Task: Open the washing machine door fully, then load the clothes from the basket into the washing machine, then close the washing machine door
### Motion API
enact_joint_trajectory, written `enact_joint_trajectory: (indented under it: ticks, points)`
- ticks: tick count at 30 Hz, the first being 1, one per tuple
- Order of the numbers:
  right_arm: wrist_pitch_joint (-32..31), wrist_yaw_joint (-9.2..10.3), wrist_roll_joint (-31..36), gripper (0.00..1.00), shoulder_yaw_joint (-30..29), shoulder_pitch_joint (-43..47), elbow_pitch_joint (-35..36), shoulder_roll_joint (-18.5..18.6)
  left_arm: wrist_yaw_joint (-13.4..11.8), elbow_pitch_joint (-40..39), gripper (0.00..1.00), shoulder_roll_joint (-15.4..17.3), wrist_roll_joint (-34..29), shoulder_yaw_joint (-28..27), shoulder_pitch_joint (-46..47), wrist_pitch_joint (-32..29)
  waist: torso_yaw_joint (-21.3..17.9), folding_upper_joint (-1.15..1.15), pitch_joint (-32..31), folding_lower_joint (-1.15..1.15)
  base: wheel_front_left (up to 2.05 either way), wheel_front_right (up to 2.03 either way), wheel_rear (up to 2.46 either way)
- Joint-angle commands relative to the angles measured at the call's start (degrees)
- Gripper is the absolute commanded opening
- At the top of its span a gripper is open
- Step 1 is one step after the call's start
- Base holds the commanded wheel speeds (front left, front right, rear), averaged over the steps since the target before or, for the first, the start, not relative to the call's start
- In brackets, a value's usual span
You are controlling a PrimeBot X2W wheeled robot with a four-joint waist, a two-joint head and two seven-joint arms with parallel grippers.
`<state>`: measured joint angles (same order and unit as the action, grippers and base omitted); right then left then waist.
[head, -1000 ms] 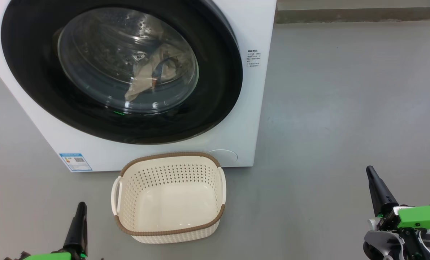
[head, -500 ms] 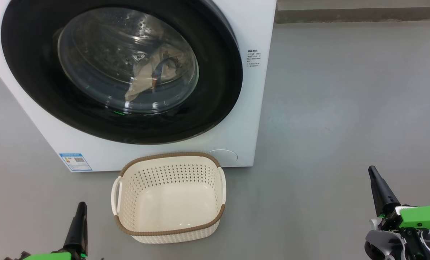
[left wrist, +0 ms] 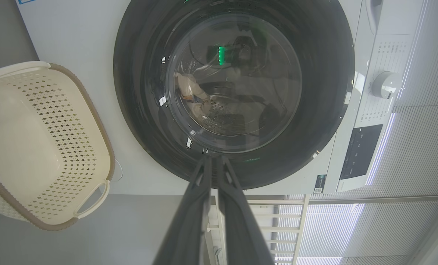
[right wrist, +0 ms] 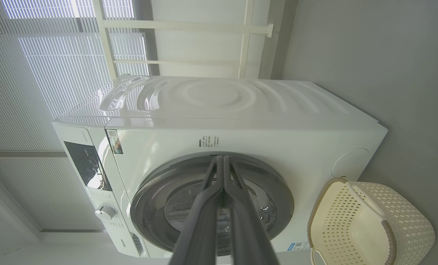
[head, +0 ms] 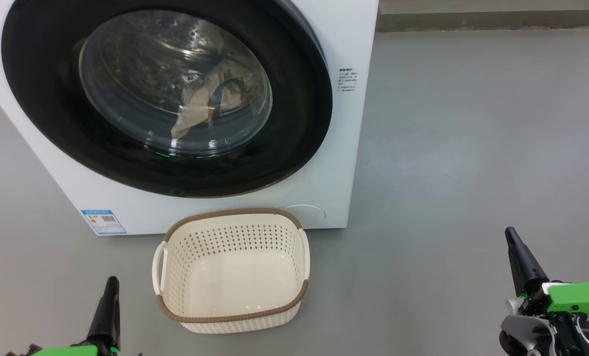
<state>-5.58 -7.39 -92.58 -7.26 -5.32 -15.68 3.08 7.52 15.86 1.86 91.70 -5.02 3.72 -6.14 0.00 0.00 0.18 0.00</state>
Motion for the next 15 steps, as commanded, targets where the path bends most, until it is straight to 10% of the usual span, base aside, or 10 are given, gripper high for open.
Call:
enact_joint_trajectory:
  ticks: [1, 15]
  points:
    - [-0.50, -0.10, -0.01, 0.00, 1.25, -0.81, 1.69, 0.19, -0.03, -1.81, 0.00, 1.02, 0.46, -1.51, 2.48, -0.36, 0.00, 0.00, 0.00, 0.00, 0.00, 0.00, 0.00]
    - [-0.58, -0.10, 0.08, 0.00, 1.15, -0.82, 1.68, 0.12, -0.03, -1.81, 0.00, 1.02, 0.46, -1.51, 2.47, -0.36, 0.00, 0.00, 0.00, 0.00, 0.00, 0.00, 0.00]
